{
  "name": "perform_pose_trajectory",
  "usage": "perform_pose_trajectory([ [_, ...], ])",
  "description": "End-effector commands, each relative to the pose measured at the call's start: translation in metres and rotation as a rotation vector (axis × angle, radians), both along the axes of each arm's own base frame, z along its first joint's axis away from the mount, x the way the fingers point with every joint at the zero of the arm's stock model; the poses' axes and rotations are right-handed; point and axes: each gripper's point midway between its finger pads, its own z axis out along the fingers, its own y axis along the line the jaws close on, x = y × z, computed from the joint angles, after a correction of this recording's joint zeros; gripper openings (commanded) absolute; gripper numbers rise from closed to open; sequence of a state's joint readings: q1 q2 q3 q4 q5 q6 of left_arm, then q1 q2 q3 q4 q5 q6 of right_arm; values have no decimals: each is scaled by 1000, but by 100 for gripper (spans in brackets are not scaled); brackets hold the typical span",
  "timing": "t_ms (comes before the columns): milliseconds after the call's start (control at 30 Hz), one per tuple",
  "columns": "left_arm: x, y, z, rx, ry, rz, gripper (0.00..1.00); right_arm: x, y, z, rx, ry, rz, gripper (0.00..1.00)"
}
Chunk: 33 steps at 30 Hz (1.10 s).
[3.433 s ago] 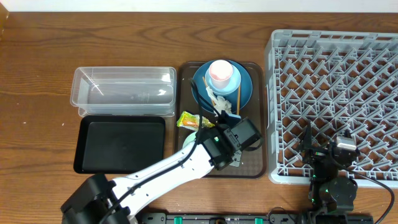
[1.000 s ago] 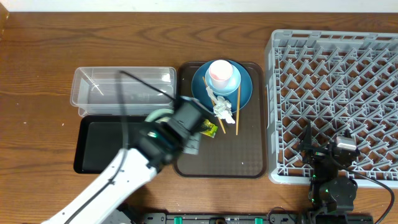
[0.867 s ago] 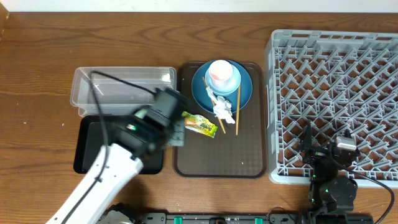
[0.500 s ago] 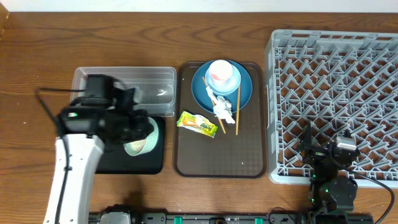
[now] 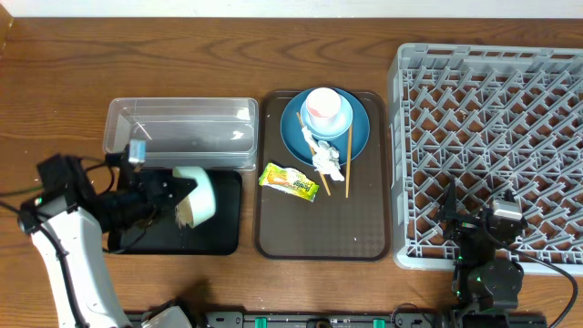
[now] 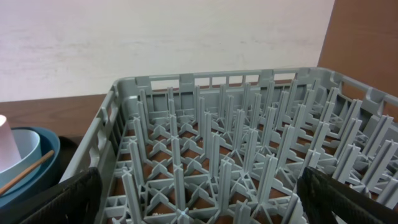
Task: Sort waste into correct bins and load items into the dishwasher rack
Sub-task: 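Tip the bowl to dump the rice onto the black tray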
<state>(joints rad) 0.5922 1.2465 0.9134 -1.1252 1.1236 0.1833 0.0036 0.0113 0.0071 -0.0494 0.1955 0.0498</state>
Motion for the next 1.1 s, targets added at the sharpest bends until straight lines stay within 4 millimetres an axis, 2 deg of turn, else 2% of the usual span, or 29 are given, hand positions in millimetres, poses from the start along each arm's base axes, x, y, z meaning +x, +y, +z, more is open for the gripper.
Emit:
perform_pose_trajectory([
  [0,4,7,4,-155,-69,71,6,0,-1,-1,16,0,-4,99],
  [233,10,39,-10,-286,-99,208,6,0,-1,-1,16,0,-4,99],
  [500,21,46,-2,-463,-136,240,6,0,-1,-1,16,0,-4,99],
  [900,22,46,-4,-484,-125,242,6,0,-1,-1,16,0,-4,99],
  [1067,23,32,-4,-483,-116,191,6,0,-1,-1,16,0,-4,99],
])
